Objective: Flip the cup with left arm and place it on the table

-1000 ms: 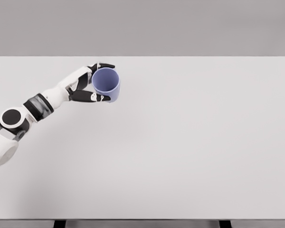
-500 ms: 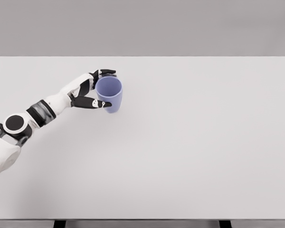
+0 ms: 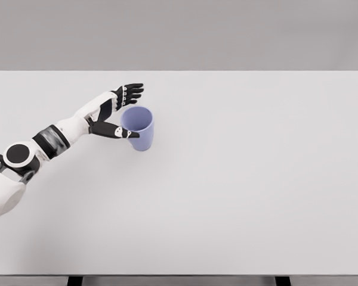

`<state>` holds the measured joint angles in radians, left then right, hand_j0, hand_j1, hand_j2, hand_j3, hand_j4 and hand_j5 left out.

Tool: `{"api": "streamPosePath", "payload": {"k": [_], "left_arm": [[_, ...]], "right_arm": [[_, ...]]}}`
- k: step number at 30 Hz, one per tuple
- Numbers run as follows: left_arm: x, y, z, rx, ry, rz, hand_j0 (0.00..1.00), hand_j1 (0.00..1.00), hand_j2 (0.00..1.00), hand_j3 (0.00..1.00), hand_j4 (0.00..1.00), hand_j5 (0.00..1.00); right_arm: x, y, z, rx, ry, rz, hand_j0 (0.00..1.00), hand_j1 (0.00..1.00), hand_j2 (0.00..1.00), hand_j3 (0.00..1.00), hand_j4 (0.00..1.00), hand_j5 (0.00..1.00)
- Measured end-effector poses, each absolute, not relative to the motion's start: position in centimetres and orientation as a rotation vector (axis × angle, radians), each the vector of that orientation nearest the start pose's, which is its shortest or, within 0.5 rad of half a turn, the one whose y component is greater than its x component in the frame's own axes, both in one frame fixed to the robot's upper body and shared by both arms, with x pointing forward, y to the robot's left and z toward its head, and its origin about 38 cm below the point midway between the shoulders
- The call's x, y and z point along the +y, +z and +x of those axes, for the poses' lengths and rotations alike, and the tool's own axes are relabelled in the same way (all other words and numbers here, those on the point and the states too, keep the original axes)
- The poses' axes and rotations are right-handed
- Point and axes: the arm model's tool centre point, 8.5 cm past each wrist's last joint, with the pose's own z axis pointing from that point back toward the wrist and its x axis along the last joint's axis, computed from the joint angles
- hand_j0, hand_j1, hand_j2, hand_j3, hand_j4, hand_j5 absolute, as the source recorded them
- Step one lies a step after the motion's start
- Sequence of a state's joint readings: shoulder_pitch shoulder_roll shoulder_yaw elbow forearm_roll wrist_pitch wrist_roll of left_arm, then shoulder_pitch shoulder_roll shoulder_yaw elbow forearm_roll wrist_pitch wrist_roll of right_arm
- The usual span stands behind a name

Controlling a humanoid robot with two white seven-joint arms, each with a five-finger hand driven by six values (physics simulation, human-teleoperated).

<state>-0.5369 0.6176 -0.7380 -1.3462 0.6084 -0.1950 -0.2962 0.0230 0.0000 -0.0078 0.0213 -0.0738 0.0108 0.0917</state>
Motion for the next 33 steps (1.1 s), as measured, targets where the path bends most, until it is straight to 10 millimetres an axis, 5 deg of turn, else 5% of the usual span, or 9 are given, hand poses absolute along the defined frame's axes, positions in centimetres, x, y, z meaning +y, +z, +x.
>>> {"api": "streamPosePath", "payload": {"k": [21, 33], "left_arm": [[25.7, 15.0, 44.3, -1.557, -0.841, -0.35, 1.0, 1.0, 1.0, 1.0, 1.0, 1.0], [32.6, 20.1, 42.4, -1.741, -0.881, -0.215, 1.0, 1.0, 1.0, 1.0, 1.0, 1.0]], "right_arm": [[-26.4, -26.1, -2.3, 0.048, -0.086, 0.003, 1.0, 1.0, 1.0, 1.0, 1.0, 1.0], [-26.4, -26.1, -2.3, 0.047, -0.087, 0.003, 1.0, 1.0, 1.0, 1.0, 1.0, 1.0]]}}
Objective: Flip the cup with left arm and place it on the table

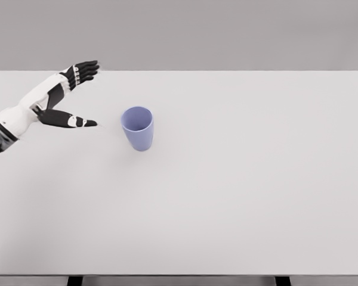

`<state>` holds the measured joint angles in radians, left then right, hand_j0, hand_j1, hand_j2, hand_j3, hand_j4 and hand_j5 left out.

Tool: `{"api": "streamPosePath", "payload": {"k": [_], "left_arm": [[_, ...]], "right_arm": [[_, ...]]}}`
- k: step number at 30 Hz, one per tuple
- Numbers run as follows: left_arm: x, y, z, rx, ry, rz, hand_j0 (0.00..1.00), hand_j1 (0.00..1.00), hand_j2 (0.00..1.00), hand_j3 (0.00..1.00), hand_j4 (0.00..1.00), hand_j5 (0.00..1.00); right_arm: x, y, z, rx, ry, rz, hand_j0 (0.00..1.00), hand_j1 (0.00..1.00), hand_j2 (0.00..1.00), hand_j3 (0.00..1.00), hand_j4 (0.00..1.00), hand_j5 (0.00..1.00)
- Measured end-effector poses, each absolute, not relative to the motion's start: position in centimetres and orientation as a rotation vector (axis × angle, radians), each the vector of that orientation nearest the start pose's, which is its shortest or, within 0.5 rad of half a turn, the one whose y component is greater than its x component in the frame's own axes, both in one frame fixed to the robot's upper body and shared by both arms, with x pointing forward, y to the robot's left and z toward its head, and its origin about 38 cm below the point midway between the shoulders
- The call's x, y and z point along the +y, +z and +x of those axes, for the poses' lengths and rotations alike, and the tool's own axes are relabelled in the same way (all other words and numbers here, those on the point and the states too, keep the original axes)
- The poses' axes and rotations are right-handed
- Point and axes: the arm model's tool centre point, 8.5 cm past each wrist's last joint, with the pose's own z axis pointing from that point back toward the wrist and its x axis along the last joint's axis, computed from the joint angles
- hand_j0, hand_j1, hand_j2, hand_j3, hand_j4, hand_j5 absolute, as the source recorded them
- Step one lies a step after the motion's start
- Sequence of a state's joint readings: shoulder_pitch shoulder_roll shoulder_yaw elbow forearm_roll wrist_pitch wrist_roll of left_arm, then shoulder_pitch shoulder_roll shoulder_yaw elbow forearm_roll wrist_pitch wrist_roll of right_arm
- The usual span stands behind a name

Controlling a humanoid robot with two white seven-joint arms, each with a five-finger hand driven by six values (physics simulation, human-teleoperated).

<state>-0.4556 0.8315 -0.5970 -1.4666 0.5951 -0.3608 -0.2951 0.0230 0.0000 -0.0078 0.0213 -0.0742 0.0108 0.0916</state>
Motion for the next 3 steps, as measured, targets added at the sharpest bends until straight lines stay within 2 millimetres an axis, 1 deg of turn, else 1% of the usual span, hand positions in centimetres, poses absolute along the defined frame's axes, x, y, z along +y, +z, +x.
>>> {"api": "streamPosePath", "payload": {"k": [3], "left_arm": [[33.73, 20.97, 42.15, -1.757, -0.892, -0.184, 1.0, 1.0, 1.0, 1.0, 1.0, 1.0]], "right_arm": [[-26.36, -26.15, -2.29, 0.048, -0.087, 0.003, 1.0, 1.0, 1.0, 1.0, 1.0, 1.0]]}}
